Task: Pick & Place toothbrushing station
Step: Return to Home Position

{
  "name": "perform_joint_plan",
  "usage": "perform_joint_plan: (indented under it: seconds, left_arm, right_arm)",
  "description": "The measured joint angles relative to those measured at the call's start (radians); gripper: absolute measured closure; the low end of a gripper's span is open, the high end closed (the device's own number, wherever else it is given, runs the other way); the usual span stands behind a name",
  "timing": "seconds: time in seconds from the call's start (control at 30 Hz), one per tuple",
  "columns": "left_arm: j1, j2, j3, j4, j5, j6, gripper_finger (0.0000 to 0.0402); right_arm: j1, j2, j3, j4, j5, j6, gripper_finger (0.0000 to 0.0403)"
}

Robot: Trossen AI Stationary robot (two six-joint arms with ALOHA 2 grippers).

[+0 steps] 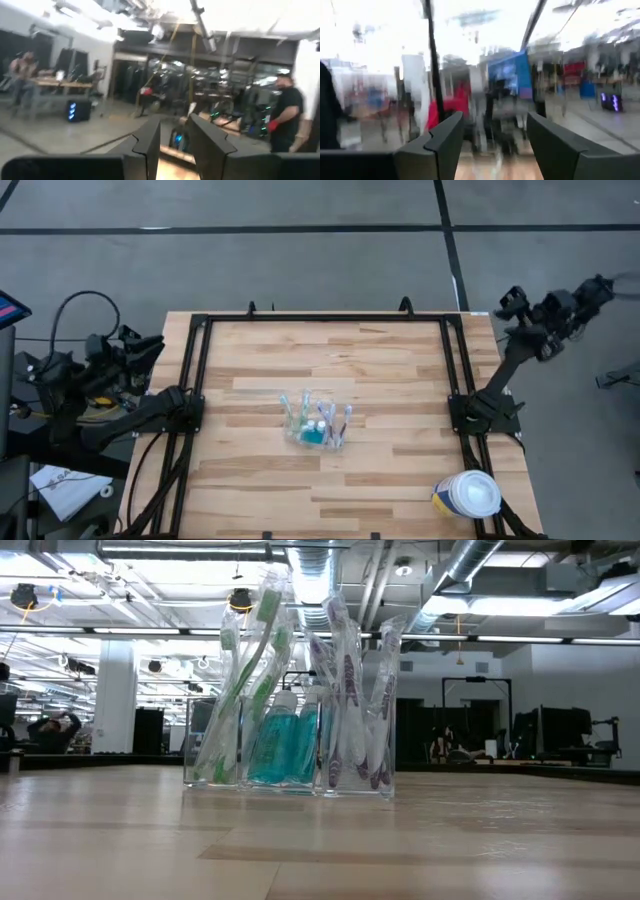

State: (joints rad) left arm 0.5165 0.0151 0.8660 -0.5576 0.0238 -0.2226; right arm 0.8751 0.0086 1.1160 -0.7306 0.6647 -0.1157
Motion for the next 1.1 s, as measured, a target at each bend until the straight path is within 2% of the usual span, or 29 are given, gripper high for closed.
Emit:
perform_joint_plan:
  seconds: [0.07, 0.23, 0.33, 0.5, 0.67, 0.83, 0.97, 1.1]
  left_arm:
    - [0.000, -0.011, -0.036, -0.028, -0.036, -0.010, 0.0308]
    - [0.000, -0.011, -0.082, 0.006, -0.105, -0.022, 0.0308]
    - [0.000, -0.013, -0.136, 0.011, -0.087, -0.069, 0.0308]
    - [0.000, -0.014, -0.319, 0.198, 0.033, -0.152, 0.0308]
    - [0.000, -0.015, -0.545, 0.571, 0.044, -0.162, 0.0308]
    - [0.000, -0.015, -0.728, 0.779, 0.052, -0.235, 0.0308]
    - [0.000, -0.015, -0.835, 0.917, 0.057, -0.257, 0.0308]
    - [0.000, -0.007, -0.860, 0.886, 0.027, -0.259, 0.0308]
  right_arm:
    - [-0.040, 0.008, 0.033, -0.127, 0.016, 0.034, 0.0195]
    - [-0.191, 0.001, 0.040, -0.177, -0.065, 0.142, 0.0194]
    - [-0.317, -0.001, 0.067, -0.189, -0.129, 0.161, 0.0192]
    - [-0.591, 0.001, 0.098, -0.244, -0.244, 0.167, 0.0193]
    - [-0.833, -0.001, 0.087, -0.232, -0.378, 0.170, 0.0195]
    - [-0.994, -0.001, -0.056, -0.136, -0.507, 0.212, 0.0193]
    - [-1.083, -0.002, -0.252, -0.009, -0.539, 0.262, 0.0193]
    - [-1.119, -0.003, -0.491, 0.192, -0.532, 0.314, 0.0195]
